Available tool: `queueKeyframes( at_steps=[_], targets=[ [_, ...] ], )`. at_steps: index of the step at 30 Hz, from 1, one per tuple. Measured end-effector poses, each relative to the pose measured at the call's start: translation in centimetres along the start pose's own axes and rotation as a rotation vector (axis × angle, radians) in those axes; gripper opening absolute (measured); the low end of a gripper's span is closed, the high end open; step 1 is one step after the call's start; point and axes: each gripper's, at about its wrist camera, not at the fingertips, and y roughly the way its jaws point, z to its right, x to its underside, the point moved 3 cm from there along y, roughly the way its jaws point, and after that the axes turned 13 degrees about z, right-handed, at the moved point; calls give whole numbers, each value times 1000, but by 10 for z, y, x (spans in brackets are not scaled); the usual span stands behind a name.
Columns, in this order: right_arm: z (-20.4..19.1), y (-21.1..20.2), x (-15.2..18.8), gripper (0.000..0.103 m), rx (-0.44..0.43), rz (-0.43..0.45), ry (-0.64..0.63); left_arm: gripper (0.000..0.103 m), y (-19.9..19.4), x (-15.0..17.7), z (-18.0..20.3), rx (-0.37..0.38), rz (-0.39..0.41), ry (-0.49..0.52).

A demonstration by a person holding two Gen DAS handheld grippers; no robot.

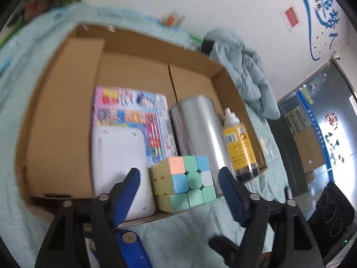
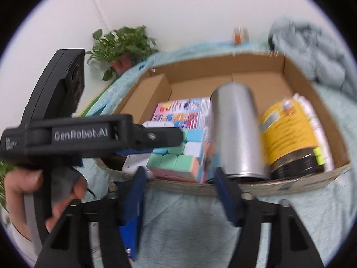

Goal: Organize rigid objects
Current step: 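Open both grippers and withdraw them from the cube, then move both grippers to the blue stapler and grasp it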

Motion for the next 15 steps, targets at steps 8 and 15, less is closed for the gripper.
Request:
queueKeyframes(
  at_steps=[8,15],
  targets=[
    [-5,-30,21,103,28,81,-108,103,-94,42,37,-309,402,321],
    [-26,-49,37,103,2,91,-190,102,-102,90,3,-313,285,157]
  ],
)
